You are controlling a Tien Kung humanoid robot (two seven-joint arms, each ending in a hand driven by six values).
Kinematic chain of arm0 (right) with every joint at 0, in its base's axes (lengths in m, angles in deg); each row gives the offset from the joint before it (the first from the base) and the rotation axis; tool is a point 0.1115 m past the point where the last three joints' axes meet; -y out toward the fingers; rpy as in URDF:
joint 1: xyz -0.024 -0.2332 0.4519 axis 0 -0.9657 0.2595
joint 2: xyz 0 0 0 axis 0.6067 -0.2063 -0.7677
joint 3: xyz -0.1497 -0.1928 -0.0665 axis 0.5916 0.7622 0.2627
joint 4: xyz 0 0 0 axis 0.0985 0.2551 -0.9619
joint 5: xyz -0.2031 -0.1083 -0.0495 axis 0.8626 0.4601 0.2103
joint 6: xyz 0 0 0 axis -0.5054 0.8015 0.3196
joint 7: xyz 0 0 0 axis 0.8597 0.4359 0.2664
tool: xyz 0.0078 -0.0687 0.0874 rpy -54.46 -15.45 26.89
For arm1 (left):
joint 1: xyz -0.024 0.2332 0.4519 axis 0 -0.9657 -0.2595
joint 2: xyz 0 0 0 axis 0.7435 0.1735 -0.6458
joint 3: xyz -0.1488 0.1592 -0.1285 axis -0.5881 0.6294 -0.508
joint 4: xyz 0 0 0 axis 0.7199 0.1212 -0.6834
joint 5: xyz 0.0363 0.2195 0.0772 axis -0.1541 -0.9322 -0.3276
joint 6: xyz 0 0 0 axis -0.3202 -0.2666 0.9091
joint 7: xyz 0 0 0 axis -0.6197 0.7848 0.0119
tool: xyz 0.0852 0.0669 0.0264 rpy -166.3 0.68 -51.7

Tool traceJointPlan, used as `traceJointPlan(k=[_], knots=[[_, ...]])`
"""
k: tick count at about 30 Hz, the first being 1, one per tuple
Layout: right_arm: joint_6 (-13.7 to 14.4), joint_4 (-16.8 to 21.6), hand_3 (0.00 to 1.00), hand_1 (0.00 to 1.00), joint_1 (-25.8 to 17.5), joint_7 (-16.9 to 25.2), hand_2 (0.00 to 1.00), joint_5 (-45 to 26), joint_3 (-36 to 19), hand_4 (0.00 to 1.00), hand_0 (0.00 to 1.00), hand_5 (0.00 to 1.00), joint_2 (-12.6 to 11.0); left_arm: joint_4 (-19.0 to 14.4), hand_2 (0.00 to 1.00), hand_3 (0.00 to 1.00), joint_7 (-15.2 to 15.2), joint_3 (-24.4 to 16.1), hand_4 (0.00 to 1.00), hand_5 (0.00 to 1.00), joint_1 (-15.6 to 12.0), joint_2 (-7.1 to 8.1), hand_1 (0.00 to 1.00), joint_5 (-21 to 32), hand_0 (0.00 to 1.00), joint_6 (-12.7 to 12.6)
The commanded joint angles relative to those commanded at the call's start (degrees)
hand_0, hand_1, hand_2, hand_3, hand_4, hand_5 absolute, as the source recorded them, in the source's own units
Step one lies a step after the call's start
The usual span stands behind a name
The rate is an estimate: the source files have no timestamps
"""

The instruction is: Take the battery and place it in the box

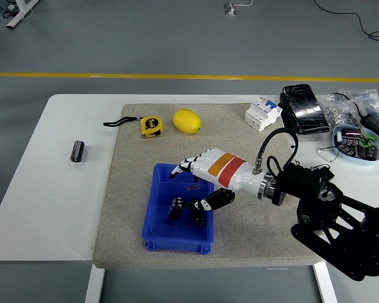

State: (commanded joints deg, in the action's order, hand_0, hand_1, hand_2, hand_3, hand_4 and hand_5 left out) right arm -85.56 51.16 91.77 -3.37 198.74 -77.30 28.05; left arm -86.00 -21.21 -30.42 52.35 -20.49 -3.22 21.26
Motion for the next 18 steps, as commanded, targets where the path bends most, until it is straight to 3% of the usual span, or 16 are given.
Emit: traceJointPlan(k=[11,18], knots=[[0.1,-0.57,0.899,0.473,-0.38,-0.21,0.779,0.05,-1.81,0.862,0.335,0.222,-0.35,-0.02,0.704,0.621,-0.3,-0.45,0.66,0.631,-0.2,-0.03,0.658,-0.7,0.726,0.06],[0.6,-1.35,0.894,0.475,-2.11,0.0,0.776,-0.7,-8.37,0.884,0.342,0.242,-1.49,-0.02,0.705,0.621,-0.13,-0.14,0.66,0.632,-0.03,-0.11,0.659,-0.15,0.725,0.05]])
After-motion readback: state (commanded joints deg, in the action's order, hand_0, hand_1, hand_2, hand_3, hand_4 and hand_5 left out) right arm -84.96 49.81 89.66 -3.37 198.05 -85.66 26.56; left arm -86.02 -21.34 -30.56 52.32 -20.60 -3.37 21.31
